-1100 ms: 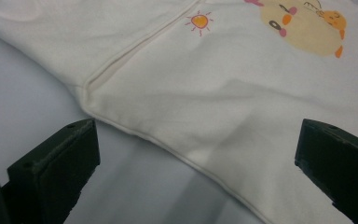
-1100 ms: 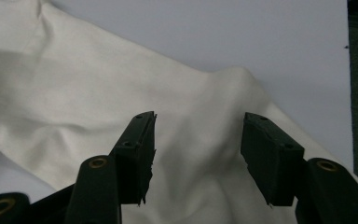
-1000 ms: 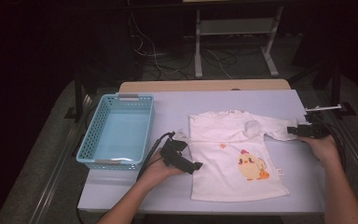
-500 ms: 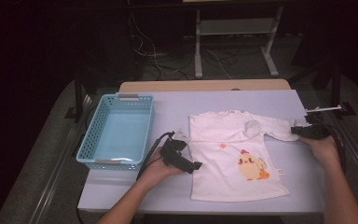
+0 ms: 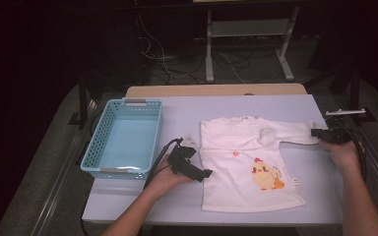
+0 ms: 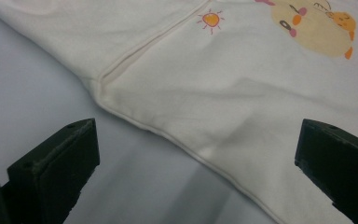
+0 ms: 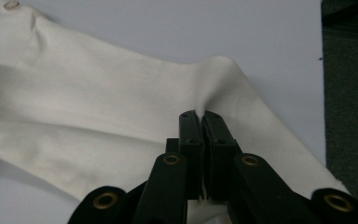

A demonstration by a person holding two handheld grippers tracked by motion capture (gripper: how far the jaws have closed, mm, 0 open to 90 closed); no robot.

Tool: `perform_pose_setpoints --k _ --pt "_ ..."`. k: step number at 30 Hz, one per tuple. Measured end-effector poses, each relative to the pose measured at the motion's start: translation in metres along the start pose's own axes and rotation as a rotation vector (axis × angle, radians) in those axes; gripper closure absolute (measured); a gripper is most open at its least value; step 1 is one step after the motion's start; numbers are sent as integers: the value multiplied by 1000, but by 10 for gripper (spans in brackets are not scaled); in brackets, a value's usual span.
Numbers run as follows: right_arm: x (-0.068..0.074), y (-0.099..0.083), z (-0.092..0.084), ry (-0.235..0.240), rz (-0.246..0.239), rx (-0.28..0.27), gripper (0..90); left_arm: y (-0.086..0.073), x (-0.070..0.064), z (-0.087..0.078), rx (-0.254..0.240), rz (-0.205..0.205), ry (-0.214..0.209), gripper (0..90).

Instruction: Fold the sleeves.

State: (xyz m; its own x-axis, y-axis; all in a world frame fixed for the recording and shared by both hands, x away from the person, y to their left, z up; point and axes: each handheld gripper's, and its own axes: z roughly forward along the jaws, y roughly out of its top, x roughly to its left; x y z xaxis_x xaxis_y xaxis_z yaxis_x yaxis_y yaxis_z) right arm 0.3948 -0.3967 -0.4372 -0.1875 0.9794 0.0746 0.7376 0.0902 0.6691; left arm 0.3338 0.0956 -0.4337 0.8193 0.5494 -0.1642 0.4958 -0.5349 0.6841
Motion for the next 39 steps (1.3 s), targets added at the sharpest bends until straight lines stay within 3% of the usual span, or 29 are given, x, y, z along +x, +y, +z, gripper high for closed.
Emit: perform_pose_setpoints --k 5,11,26,31,39 --pt "-3 7 0 -18 3 -44 861 0 1 1 1 -3 0 0" --pt "-1 9 0 -12 2 -53 860 0 0 1 0 -2 -1 0" --pt "8 15 -19 78 -9 -116 860 0 -2 2 4 6 -4 0" --pt "16 20 -25 122 -25 -132 861 0 -2 2 7 9 -5 0" --pt "28 27 -33 147 -61 -151 861 0 -2 2 7 10 -5 0"
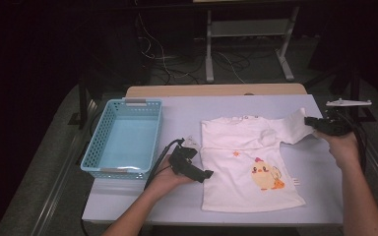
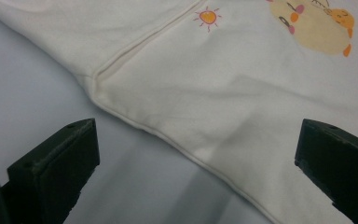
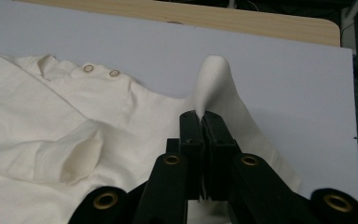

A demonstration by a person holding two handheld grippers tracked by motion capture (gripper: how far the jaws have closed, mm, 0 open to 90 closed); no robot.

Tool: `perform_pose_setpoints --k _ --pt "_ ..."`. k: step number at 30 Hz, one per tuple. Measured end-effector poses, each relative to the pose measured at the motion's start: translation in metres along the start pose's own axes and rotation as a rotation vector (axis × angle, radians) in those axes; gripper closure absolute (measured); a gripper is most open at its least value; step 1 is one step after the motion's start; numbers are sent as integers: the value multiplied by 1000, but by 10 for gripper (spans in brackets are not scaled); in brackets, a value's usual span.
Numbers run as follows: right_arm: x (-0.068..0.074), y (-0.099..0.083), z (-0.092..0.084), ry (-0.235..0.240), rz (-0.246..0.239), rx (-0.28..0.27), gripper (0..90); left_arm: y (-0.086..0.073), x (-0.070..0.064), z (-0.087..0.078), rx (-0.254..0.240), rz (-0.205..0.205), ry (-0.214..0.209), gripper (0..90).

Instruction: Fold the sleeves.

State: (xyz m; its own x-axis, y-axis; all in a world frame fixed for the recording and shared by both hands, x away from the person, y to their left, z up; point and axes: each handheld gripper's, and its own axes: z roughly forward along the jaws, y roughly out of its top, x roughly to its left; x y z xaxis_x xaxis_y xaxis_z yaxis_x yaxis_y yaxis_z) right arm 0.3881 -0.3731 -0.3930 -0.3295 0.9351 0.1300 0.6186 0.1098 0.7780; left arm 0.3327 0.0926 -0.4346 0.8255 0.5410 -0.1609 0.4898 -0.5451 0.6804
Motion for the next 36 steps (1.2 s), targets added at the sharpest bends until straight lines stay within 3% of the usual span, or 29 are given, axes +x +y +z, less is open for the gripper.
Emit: perform_pose_setpoints --k 9,22,36 --pt "9 7 -2 34 -17 -19 861 0 0 1 2 2 -5 0" --pt "36 22 -2 89 -76 -46 861 0 0 1 3 1 -6 0" --pt "61 32 9 136 -106 -54 861 0 0 1 4 5 -6 0"
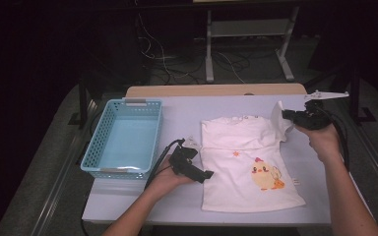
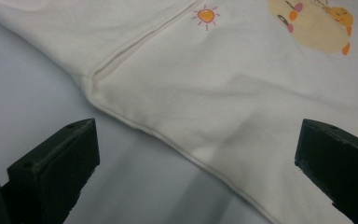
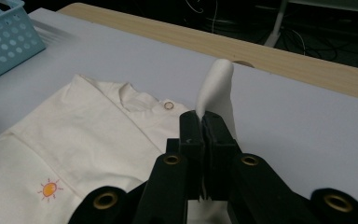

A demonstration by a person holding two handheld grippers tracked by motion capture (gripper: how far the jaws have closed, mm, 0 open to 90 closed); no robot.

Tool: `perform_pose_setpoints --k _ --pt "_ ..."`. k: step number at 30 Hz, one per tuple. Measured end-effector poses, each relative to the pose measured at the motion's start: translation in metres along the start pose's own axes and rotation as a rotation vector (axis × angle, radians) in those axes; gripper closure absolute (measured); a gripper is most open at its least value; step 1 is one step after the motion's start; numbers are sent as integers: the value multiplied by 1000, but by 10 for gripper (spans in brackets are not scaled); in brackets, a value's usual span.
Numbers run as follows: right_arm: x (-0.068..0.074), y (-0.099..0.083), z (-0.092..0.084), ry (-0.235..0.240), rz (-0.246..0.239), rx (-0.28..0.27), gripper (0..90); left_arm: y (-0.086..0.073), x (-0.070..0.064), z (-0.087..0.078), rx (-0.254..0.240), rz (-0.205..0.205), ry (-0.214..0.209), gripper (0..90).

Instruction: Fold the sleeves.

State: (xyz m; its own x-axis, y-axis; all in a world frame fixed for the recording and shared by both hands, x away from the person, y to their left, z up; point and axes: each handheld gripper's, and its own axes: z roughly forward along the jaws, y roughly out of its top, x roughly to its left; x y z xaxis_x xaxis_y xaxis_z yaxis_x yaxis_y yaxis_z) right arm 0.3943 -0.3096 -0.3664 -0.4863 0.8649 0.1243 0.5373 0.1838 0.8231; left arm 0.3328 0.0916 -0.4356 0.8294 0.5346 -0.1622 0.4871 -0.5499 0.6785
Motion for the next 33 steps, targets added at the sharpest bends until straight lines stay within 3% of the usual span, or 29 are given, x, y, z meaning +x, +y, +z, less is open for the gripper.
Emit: perform_pose_setpoints --k 16,33 --pt "15 11 15 38 -20 -7 861 0 -1 1 3 2 -2 0" --pt "32 6 37 65 -49 49 860 0 -2 2 8 8 -8 0"
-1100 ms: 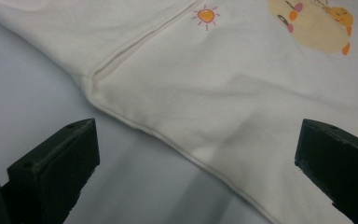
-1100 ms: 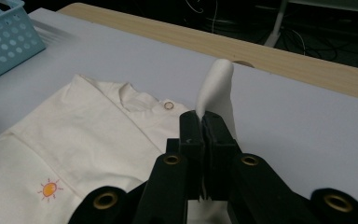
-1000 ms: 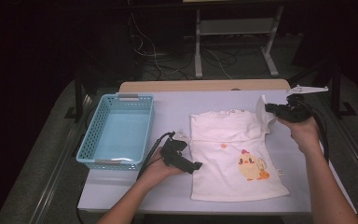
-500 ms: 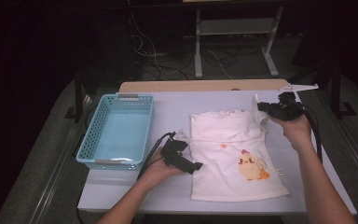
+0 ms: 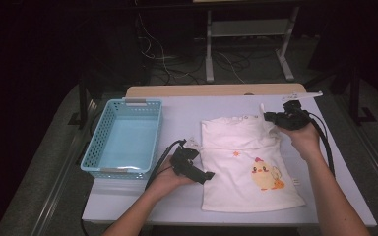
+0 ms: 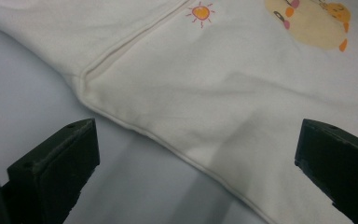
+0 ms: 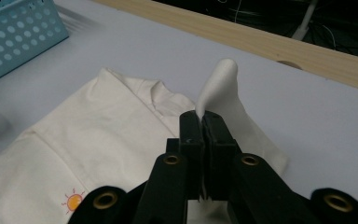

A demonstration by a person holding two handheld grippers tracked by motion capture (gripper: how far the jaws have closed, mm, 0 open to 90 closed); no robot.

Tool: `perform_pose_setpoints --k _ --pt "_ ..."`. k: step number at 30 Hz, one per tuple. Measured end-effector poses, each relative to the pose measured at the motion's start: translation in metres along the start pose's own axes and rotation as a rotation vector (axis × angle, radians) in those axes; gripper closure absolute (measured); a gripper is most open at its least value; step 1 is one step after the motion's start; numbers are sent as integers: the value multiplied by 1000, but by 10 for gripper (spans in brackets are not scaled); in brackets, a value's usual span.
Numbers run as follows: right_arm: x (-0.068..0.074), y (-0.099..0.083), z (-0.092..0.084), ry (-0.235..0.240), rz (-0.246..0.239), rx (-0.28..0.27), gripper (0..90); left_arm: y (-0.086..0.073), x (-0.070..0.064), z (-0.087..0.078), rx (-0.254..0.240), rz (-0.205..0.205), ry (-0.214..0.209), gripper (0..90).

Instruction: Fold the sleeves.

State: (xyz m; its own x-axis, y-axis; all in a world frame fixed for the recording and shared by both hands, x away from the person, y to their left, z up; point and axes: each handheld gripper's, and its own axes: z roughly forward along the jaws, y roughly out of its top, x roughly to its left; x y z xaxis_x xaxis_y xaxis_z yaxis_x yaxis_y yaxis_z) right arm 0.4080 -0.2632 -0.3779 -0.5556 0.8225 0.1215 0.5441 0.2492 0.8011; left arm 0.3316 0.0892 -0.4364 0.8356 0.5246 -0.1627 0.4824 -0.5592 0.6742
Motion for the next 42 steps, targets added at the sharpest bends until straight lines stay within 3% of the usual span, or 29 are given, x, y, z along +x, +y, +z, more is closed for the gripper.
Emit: perform_pose_setpoints --k 42 --pt "19 -31 53 45 -41 154 828 0 -1 1 5 10 -16 0"
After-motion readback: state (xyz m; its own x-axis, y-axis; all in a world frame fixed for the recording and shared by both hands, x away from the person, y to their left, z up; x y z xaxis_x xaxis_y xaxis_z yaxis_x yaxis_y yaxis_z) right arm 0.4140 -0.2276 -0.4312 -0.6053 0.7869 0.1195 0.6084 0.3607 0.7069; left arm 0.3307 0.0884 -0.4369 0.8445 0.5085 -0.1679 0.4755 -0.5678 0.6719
